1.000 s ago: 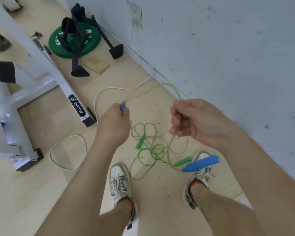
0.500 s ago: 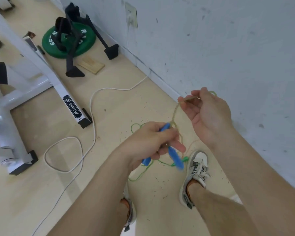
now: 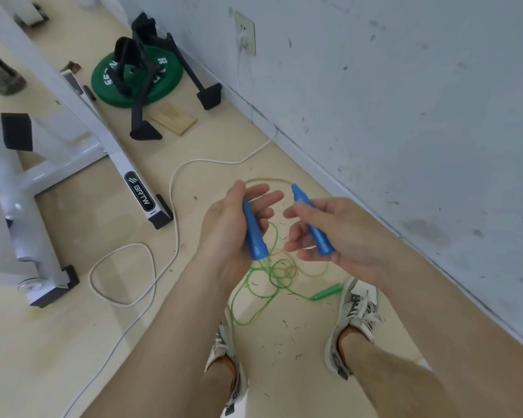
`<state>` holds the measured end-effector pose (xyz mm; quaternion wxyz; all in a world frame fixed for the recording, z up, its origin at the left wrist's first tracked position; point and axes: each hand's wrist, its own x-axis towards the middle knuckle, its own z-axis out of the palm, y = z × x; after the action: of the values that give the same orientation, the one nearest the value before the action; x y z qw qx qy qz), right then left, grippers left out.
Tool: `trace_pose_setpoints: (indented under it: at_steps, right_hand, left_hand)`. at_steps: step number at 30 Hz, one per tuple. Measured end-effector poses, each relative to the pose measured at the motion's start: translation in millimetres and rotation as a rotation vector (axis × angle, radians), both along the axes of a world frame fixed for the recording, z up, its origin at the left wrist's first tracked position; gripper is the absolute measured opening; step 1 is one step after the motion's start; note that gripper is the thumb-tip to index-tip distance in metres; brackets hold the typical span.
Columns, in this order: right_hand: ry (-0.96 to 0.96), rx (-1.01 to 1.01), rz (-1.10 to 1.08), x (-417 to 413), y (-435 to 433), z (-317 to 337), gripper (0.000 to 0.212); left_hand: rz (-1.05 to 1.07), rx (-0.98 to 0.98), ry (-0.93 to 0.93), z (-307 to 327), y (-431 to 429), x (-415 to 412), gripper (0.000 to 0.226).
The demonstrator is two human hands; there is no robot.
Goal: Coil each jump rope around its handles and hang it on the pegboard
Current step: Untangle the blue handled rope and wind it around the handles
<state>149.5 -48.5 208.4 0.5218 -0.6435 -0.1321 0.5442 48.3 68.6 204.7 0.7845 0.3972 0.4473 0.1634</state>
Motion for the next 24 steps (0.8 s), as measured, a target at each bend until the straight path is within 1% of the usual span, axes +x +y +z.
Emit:
trace_pose_setpoints:
  at_steps: [2,4,8,11,13,15,16,18,20,22,24]
  right_hand:
    - [0.073,-0.006,-0.047,-3,1,3,0.031]
    - [0.115,-0.008,-0.012,-13,4,4,0.033]
    - [0.152,0.015,0.048,-25,6,2,0.033]
    - [0.281,0.08,0.084,-21,3,4,0.032]
    - [0.338,0.13,0.144,-18,1,7,0.023]
    - [0.313,0.162,0.233,-14,-2,8,0.009]
    - [0.297,0.173,0.27,-13,-3,8,0.007]
    - [0.307,0.186,0.302,-10,-5,9,0.008]
    - [0.364,0.198,0.294,-11,-5,9,0.01]
    - [0.398,0.179,0.266,-15,-4,8,0.018]
    - [0.352,0.134,0.242,-19,-2,5,0.024]
  left_hand:
    - [-0.098,0.066,0.052,-6,-10,1,0.043]
    - [-0.165,0.087,0.07,-6,-21,3,0.043]
    - [-0.211,0.1,0.072,-3,-30,5,0.046]
    - [-0.213,0.11,0.043,0,-28,5,0.04]
    - [-0.206,0.12,0.003,3,-25,6,0.035]
    - [-0.222,0.19,-0.019,5,-24,6,0.031]
    - [-0.23,0.234,-0.024,7,-24,7,0.03]
    - [-0.229,0.275,-0.056,9,-26,8,0.03]
    - [-0.218,0.274,-0.115,10,-26,8,0.031]
    - [-0.211,0.275,-0.154,10,-25,8,0.031]
    - [-0.214,0.287,-0.149,11,-22,8,0.031]
